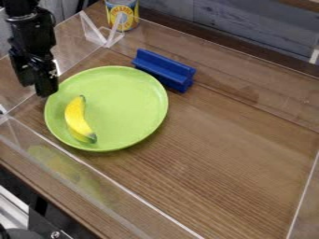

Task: Put the banana in the green plate

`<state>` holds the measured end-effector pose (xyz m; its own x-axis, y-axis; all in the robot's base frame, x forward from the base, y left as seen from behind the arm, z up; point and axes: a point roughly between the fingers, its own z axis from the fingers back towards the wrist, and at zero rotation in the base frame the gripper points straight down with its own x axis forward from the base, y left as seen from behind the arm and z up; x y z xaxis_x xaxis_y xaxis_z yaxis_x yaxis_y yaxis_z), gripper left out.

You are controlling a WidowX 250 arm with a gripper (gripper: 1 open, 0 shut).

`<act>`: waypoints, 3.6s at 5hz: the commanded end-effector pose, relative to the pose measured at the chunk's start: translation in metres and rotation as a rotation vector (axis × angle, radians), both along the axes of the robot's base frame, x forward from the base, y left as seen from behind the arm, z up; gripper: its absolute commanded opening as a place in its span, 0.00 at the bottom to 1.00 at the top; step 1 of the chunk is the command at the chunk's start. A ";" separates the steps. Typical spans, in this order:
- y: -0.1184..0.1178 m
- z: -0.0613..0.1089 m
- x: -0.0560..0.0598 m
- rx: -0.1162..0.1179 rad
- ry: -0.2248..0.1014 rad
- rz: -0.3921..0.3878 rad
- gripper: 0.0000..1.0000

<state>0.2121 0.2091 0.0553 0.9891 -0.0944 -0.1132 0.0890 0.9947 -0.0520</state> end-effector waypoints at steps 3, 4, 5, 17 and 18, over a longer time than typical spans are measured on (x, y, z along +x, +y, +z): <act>0.003 0.018 0.001 0.044 -0.049 -0.020 0.00; 0.003 0.012 -0.002 0.040 -0.047 -0.065 0.00; 0.004 0.007 -0.005 0.035 -0.044 -0.110 0.00; 0.005 0.019 -0.024 -0.002 -0.031 -0.142 1.00; 0.001 0.023 -0.015 -0.005 -0.026 -0.141 0.00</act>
